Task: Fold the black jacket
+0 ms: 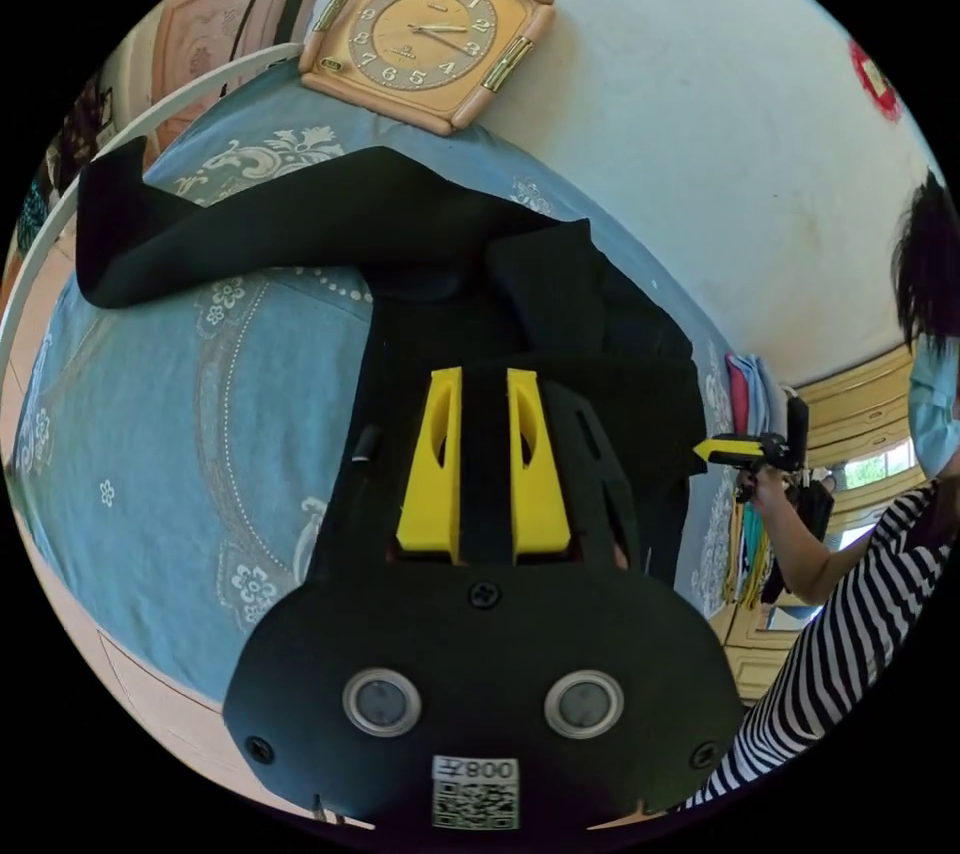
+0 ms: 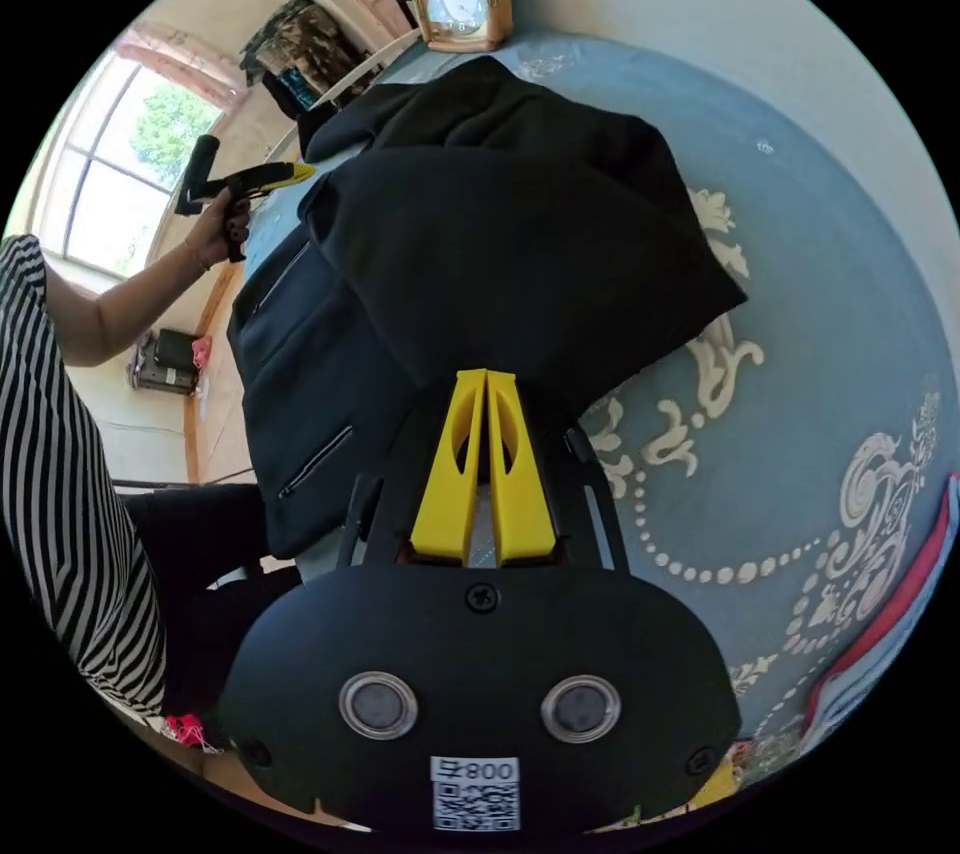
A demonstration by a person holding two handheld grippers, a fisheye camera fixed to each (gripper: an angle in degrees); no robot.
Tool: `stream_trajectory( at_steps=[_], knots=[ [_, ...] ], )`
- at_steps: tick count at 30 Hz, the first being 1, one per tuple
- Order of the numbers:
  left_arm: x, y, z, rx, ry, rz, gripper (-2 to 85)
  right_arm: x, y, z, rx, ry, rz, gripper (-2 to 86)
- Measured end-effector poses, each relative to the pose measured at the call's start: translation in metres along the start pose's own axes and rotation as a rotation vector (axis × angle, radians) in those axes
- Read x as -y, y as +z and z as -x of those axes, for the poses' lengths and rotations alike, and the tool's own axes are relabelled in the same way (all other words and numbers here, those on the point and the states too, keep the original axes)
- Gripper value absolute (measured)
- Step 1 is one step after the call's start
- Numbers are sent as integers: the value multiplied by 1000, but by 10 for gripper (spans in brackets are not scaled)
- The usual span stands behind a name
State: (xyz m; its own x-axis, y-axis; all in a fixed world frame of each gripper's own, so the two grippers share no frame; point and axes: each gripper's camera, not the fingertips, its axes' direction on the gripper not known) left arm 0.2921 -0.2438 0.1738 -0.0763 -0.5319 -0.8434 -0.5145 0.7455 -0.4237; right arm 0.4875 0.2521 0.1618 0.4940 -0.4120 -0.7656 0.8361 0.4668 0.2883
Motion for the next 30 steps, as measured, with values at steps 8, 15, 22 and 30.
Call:
stream_trajectory(
  at_steps=[8, 15, 22, 30],
  knots=[
    [-3, 43, -16, 50, 101, 126, 21, 6, 32, -6, 9, 47, -61, 1],
    [10, 46, -18, 109, 105, 151, 3, 6, 22, -5, 26, 104, -50, 1],
    [13, 20, -29, 67, 126, 50, 2, 15, -24, -13, 16, 162, -236, 1],
    [23, 59, -33, 207, 178, 147, 3, 63, 32, 9, -331, 108, -19, 1]
  ],
)
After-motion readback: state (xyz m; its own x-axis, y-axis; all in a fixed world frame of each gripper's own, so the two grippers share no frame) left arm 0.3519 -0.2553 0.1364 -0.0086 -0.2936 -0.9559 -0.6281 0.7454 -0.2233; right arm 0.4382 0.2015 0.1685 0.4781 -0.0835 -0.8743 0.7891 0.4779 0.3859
